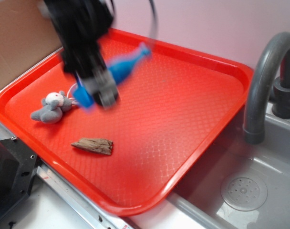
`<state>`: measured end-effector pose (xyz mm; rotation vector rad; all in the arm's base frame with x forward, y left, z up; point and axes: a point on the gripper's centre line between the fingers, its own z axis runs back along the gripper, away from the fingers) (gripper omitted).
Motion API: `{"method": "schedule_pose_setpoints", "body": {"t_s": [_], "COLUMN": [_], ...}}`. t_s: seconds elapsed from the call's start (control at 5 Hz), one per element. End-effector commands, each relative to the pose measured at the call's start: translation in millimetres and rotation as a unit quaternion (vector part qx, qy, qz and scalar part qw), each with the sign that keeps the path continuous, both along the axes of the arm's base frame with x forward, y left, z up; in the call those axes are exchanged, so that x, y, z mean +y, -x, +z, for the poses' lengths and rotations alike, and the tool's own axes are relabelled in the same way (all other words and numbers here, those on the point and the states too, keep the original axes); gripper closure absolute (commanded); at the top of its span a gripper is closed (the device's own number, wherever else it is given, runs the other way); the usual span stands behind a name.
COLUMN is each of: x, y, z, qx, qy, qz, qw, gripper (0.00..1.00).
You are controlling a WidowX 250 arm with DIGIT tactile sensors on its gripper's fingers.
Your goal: Grab the blue bottle.
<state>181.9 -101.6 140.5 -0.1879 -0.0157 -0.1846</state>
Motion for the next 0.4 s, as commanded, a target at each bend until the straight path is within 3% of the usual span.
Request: {"method": "schedule_pose_setpoints", "body": {"t_s": [0.0,0.2], "x": [45.9,46.1], "y": [19.5,19.1], "z": [71.8,68.3], "qx": [-0.074,-0.064], "qy": [0.032,0.002], "qz": [0.038,0.087], "qw": [0.996,0.994], "gripper": [1.0,1.0]}}
